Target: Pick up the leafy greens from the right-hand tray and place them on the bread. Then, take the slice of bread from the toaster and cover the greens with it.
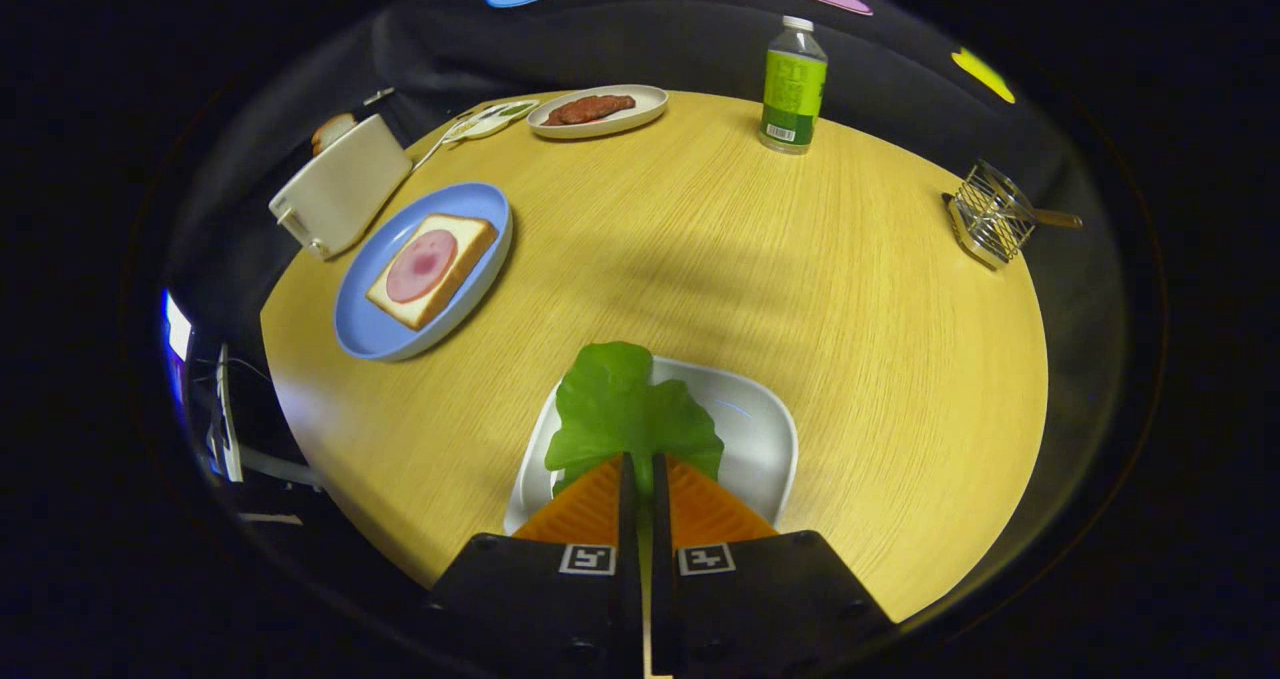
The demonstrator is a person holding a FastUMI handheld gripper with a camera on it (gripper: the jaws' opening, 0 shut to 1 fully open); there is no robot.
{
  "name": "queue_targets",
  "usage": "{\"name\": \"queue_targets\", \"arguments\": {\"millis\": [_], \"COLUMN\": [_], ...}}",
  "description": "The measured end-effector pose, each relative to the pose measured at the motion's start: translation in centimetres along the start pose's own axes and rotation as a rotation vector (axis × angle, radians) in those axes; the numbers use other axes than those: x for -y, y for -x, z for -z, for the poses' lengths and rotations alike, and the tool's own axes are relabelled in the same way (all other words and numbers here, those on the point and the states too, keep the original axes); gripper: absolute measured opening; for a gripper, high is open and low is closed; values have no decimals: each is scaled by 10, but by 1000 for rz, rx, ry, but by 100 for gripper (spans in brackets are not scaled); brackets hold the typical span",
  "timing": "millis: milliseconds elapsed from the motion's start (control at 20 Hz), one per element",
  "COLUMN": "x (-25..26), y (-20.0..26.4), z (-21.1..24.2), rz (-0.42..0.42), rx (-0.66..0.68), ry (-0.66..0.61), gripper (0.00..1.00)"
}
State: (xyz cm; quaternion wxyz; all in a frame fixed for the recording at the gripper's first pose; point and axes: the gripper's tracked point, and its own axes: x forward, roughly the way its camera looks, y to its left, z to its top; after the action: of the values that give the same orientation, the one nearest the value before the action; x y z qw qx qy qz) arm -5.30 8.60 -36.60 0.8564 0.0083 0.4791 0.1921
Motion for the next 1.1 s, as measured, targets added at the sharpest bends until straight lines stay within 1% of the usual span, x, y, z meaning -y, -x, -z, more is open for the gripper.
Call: {"name": "queue_targets", "arguments": {"millis": [200, 350, 500, 800, 950, 1100], "x": [-13, -42, -80, -158, -186, -200], "y": [33, 54, 63, 48, 34, 20], "z": [-26, -51, -76, -123, -135, -144], "rz": [7, -9, -40, -116, -143, -142], "rx": [62, 111, 142, 167, 151, 134], "ry": [-35, -25, 11, 64, 78, 94], "gripper": [8, 8, 8, 8, 8, 8]}}
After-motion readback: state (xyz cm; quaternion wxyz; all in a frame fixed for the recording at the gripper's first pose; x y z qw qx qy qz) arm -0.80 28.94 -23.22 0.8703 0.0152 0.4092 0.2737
